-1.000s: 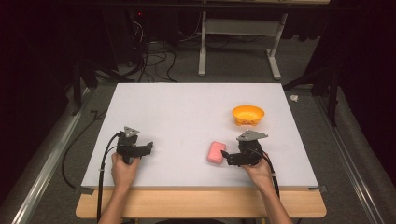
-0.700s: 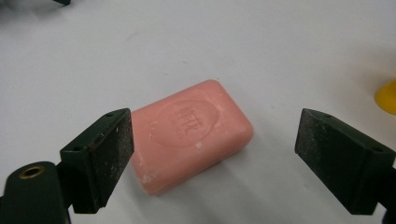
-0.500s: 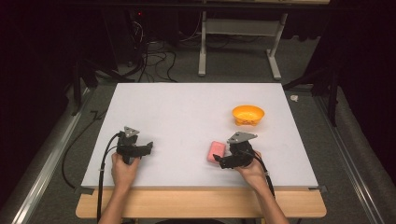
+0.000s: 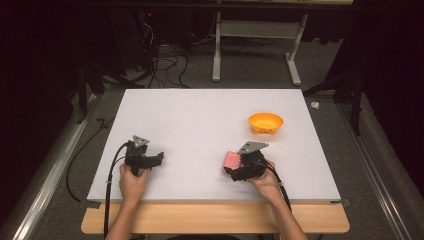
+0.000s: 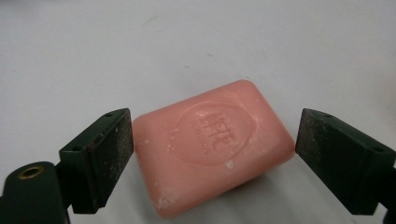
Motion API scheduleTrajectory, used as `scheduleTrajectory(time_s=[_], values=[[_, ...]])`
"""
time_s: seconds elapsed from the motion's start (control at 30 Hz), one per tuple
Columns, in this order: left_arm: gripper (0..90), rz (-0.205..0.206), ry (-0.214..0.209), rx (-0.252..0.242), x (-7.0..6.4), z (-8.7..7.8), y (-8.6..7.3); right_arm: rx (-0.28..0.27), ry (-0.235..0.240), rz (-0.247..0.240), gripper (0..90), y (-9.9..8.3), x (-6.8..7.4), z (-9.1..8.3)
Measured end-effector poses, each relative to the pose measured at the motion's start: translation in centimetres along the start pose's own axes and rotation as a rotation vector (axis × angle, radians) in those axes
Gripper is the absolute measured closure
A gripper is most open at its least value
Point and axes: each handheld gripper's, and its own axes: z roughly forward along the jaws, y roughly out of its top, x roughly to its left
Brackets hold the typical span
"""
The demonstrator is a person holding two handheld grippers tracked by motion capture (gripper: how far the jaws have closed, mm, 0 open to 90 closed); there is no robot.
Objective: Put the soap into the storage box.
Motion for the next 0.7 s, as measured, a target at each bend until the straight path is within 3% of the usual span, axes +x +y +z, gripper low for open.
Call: scheduleTrajectory(time_s=[0.7], values=[[18.7, -0.001, 0.0, 0.0, 0.0, 0.0, 0.0, 0.03, -0.018, -0.055, 11.3, 1.2, 0.6, 0.7]])
